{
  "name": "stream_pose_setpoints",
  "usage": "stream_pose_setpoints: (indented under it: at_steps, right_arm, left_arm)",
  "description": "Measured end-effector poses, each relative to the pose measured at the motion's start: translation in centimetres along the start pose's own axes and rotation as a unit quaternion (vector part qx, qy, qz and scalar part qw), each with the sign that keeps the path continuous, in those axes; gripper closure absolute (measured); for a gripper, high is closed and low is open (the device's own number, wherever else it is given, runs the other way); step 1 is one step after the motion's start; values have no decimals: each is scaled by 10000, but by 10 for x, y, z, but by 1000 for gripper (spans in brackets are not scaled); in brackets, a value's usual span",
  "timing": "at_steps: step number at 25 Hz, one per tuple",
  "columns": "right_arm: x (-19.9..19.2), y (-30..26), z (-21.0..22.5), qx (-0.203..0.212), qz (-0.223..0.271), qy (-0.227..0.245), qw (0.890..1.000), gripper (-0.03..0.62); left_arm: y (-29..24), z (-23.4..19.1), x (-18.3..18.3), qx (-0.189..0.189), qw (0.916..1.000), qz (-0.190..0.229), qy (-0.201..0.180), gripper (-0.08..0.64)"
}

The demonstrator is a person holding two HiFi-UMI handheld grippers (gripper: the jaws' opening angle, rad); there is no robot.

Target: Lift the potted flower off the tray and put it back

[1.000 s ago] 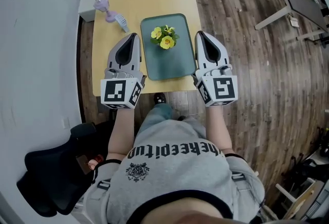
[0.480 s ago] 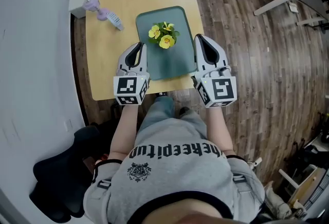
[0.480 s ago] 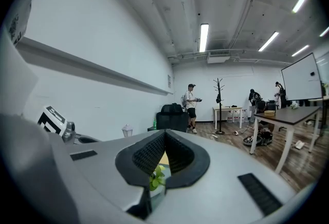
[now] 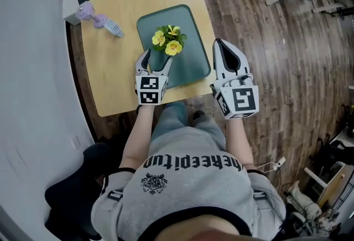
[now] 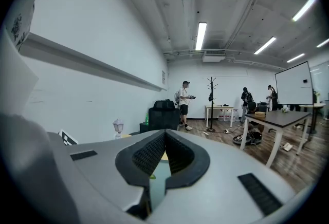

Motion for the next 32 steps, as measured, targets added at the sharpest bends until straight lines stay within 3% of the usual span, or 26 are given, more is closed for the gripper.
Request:
stream_pose_setpoints:
  at_steps: [7, 15, 32]
  right_arm:
    - [-1, 6, 12, -273, -92, -6, 9996, 589]
    - [-5, 11, 22, -502, -188, -32, 9986, 589]
    - [-6, 13, 23, -626, -254, -29, 9977, 589]
  left_arm:
    - [-34, 12, -10, -4, 9986, -429, -323, 221]
    - [-63, 20, -18, 15, 9977, -589, -349, 212]
    - [-75, 22, -12, 46, 9986, -475, -237, 229]
Point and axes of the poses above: the fingertips, and each gripper's own axes: y backward along the fingers, z to its right, x out of its top, the point moved 8 cm from there along y, backward along the fingers, and after that the axes turned 13 degrees about x, right-handed, at the moved point
